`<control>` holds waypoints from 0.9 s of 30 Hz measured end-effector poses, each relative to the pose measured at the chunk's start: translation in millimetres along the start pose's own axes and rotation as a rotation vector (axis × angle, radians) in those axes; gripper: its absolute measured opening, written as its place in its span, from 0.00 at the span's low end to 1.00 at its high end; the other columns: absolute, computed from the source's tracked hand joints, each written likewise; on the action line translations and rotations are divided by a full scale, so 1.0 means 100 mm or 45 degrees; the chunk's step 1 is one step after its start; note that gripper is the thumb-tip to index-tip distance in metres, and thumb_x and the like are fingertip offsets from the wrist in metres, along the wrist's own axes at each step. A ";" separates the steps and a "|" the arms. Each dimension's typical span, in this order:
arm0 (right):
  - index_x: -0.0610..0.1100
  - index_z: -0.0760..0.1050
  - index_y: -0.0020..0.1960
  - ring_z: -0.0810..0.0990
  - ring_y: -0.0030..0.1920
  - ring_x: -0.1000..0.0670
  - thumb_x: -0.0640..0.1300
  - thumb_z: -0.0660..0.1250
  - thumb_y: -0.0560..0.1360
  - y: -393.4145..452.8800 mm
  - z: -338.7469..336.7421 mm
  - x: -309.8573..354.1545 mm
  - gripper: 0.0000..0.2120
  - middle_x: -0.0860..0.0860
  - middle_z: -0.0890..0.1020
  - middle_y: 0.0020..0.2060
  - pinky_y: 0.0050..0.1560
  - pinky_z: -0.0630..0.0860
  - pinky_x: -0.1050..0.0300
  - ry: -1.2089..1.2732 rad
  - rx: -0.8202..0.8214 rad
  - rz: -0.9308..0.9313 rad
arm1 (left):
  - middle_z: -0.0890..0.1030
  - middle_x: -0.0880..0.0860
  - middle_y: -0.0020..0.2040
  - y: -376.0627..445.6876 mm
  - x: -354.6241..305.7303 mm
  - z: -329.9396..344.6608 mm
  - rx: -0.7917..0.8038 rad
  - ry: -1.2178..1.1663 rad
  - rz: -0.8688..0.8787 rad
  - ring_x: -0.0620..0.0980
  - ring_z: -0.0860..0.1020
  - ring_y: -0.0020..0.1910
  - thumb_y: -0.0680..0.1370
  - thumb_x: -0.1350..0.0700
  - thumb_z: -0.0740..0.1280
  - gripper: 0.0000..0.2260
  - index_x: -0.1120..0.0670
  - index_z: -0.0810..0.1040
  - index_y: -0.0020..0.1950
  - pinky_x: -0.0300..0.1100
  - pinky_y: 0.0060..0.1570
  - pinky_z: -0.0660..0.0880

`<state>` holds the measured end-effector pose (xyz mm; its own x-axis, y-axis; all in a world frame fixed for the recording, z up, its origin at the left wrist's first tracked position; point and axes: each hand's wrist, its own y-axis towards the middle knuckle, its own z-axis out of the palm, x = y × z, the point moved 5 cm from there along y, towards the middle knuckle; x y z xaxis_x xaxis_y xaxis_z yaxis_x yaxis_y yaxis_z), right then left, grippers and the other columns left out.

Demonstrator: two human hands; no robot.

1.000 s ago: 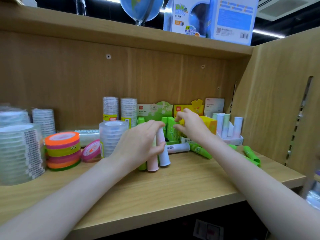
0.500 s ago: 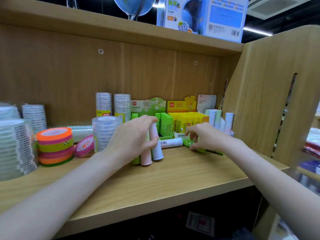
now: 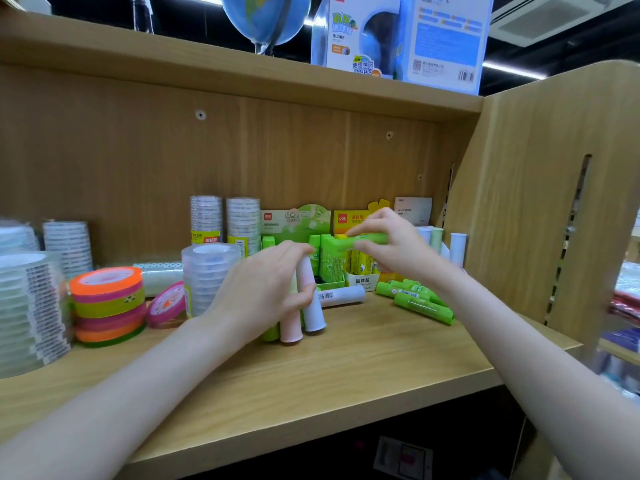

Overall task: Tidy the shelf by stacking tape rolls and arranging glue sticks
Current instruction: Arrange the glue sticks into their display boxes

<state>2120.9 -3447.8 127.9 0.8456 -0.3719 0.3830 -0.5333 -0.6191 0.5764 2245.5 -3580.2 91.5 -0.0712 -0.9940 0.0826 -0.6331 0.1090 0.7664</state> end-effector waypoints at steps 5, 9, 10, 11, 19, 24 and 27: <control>0.46 0.74 0.62 0.72 0.44 0.50 0.37 0.59 0.76 0.42 0.36 0.11 0.16 0.47 0.70 0.50 0.46 0.66 0.61 -0.205 0.173 -0.037 | 0.81 0.49 0.47 0.00 -0.01 -0.01 -0.024 0.015 0.020 0.51 0.81 0.43 0.70 0.44 0.57 0.22 0.55 0.77 0.57 0.44 0.31 0.77; 0.42 0.66 0.58 0.74 0.40 0.44 0.35 0.66 0.71 0.62 0.51 0.12 0.17 0.42 0.78 0.46 0.41 0.72 0.52 -0.241 -0.016 -0.052 | 0.81 0.49 0.46 0.00 -0.01 -0.01 -0.025 0.027 0.026 0.50 0.81 0.42 0.70 0.45 0.58 0.22 0.55 0.77 0.56 0.42 0.30 0.76; 0.41 0.64 0.56 0.74 0.40 0.41 0.35 0.67 0.71 0.64 0.53 0.13 0.17 0.41 0.76 0.42 0.40 0.72 0.50 -0.245 -0.045 -0.035 | 0.81 0.49 0.46 0.01 0.00 -0.01 -0.026 0.026 0.029 0.50 0.81 0.42 0.70 0.45 0.58 0.22 0.55 0.77 0.56 0.43 0.31 0.76; 0.40 0.63 0.55 0.74 0.41 0.40 0.36 0.68 0.71 0.65 0.56 0.12 0.17 0.41 0.76 0.41 0.40 0.72 0.48 -0.274 -0.059 -0.026 | 0.81 0.49 0.47 0.01 0.00 -0.01 -0.021 0.020 0.029 0.51 0.80 0.43 0.70 0.45 0.58 0.22 0.55 0.77 0.57 0.43 0.31 0.76; 0.39 0.74 0.52 0.72 0.54 0.43 0.45 0.71 0.71 0.70 0.66 -0.01 0.14 0.43 0.79 0.49 0.44 0.65 0.55 -0.373 -0.110 -0.027 | 0.81 0.50 0.48 0.01 0.00 -0.01 0.010 0.008 -0.001 0.52 0.80 0.45 0.70 0.43 0.56 0.23 0.55 0.76 0.57 0.47 0.34 0.77; 0.38 0.73 0.49 0.70 0.49 0.46 0.44 0.71 0.71 0.65 0.66 -0.07 0.13 0.43 0.79 0.47 0.43 0.62 0.57 -0.288 -0.205 -0.030 | 0.81 0.51 0.48 0.00 0.00 -0.01 0.024 0.010 -0.016 0.52 0.80 0.45 0.70 0.43 0.56 0.23 0.55 0.76 0.57 0.48 0.34 0.77; 0.39 0.73 0.47 0.67 0.45 0.50 0.43 0.71 0.70 0.64 0.67 -0.09 0.11 0.43 0.78 0.45 0.41 0.60 0.59 -0.214 -0.221 -0.034 | 0.81 0.51 0.48 0.01 0.00 -0.01 0.038 -0.013 -0.018 0.53 0.80 0.45 0.70 0.43 0.56 0.23 0.55 0.76 0.57 0.49 0.35 0.77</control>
<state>2081.3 -3530.2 113.1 0.8438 -0.4754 0.2489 -0.4942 -0.5077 0.7057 2245.9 -3580.1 93.0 -0.0703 -0.9954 0.0654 -0.6566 0.0955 0.7482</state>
